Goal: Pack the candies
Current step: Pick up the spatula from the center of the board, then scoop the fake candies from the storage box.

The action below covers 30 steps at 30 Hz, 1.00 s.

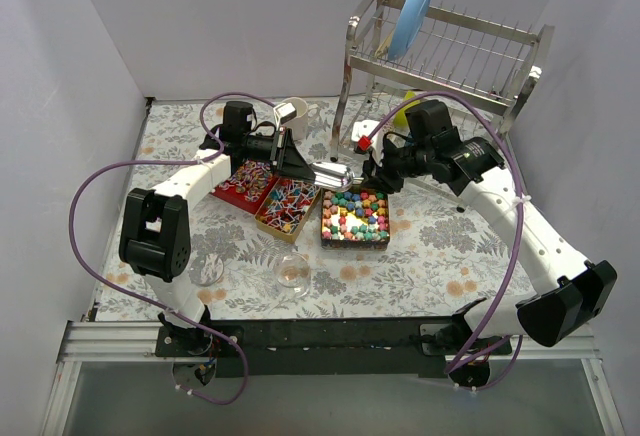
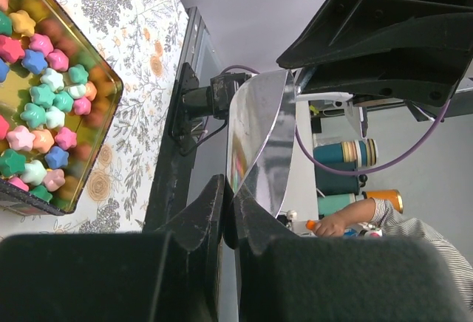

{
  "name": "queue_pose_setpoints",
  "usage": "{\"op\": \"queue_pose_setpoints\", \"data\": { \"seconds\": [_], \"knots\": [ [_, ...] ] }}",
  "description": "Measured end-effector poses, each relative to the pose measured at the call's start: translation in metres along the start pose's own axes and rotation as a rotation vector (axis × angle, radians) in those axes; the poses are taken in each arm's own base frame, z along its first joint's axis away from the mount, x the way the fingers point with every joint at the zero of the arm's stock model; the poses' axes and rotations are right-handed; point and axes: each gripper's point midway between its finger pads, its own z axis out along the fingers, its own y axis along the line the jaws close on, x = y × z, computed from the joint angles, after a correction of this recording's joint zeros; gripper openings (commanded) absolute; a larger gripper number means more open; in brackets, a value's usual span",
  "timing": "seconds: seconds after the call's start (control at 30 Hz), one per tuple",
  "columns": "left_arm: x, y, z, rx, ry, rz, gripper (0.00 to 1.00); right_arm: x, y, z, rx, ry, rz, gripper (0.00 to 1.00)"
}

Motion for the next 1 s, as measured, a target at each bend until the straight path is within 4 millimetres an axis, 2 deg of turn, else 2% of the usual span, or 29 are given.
{"op": "queue_pose_setpoints", "data": {
  "seconds": [0.37, 0.57, 0.67, 0.7, 0.73, 0.77, 0.8, 0.93, 1.0],
  "knots": [
    [0.001, 0.001, 0.000, 0.002, 0.000, -0.008, 0.00, -0.002, 0.003, 0.004, 0.004, 0.009, -0.018, 0.33],
    [0.002, 0.003, 0.000, 0.001, 0.000, -0.018, 0.00, -0.003, 0.003, 0.008, 0.003, 0.012, -0.025, 0.24],
    [0.002, 0.003, 0.000, -0.001, -0.002, -0.021, 0.00, -0.002, 0.002, 0.009, 0.004, 0.017, -0.026, 0.15],
    [0.002, 0.003, -0.001, -0.002, -0.003, -0.024, 0.03, -0.002, 0.001, 0.010, 0.010, 0.020, -0.027, 0.08],
    [0.002, 0.004, -0.001, -0.004, -0.004, -0.026, 0.12, -0.002, 0.000, 0.010, 0.016, 0.019, -0.028, 0.02],
    [0.001, 0.004, 0.000, -0.006, -0.006, -0.025, 0.20, -0.001, -0.001, 0.010, 0.018, 0.024, -0.021, 0.01],
    [0.001, 0.005, 0.000, -0.009, -0.008, -0.024, 0.37, 0.000, -0.001, 0.011, 0.019, 0.028, -0.018, 0.01],
    [-0.007, 0.018, -0.002, -0.094, -0.052, 0.002, 0.56, 0.002, -0.005, 0.013, 0.014, 0.058, -0.032, 0.01],
    [-0.015, 0.029, -0.005, -0.178, -0.088, 0.030, 0.58, 0.006, -0.005, 0.012, 0.004, 0.093, -0.058, 0.01]
  ]
}}
